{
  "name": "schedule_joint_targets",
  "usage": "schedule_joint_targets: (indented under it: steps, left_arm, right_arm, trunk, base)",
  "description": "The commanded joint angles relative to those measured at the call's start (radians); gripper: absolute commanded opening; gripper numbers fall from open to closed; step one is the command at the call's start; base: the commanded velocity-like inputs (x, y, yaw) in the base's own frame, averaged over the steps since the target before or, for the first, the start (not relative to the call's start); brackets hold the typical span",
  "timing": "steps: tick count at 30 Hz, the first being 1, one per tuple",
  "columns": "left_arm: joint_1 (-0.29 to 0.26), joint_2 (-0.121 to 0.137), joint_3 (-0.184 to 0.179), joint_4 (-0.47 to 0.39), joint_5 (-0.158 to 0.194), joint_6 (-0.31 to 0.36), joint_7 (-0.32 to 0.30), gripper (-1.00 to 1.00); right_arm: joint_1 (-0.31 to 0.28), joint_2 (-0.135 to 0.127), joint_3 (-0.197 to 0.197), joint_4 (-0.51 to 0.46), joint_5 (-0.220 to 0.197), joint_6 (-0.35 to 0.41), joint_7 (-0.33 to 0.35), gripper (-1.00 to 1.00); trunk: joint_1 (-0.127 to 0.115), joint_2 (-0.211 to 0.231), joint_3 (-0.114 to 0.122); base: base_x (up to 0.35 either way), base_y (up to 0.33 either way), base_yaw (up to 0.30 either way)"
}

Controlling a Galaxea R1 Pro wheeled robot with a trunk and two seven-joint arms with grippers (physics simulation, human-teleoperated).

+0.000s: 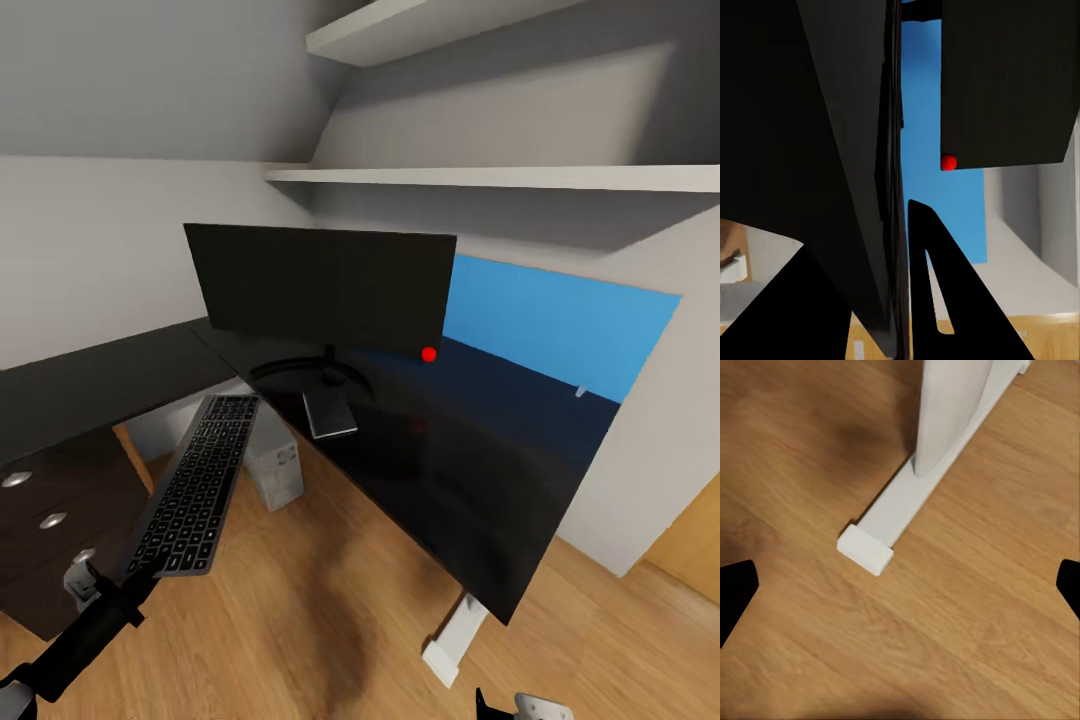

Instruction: In the bedroom, organize the workspace by keeping the computer under the desk, ensuring the monitor is on the desk, placing the keyboard on the desk next to the monitor, placing the mouse on the desk next to the keyboard, moving the folder from the swivel chair onto the desk next to the mouse, stacking the notebook on top of the folder with the pen on top of the notebook, and positioning the swivel chair next to the desk.

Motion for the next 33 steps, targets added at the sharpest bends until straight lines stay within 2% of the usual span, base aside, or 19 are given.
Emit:
schedule_joint_targets:
  steps: [1,24,33]
  left_arm:
    - [-0.001,0.0,0.0,0.0,0.006,0.006,0.001,-1.0]
    - [-0.001,-0.001,-0.001,0.0,0.004,0.005,0.001,-1.0]
    - [-0.001,-0.001,-0.001,0.0,0.004,0.005,0.003,-1.0]
  right_arm:
    - [-0.001,0.0,-0.001,0.002,0.0,-0.004,-0.002,1.0]
    - [-0.001,0.001,-0.001,0.002,0.0,-0.004,-0.002,1.0]
    - [-0.001,-0.002,-0.001,0.002,0.0,-0.004,-0.002,1.0]
  trunk:
    - [0.0,0.0,-0.001]
    - [0.0,0.0,-0.001]
    - [0.0,0.0,-0.001]
  base:
    - [0.0,0.0,0.271]
    - [0.0,0.0,0.275]
    - [0.0,0.0,0.085]
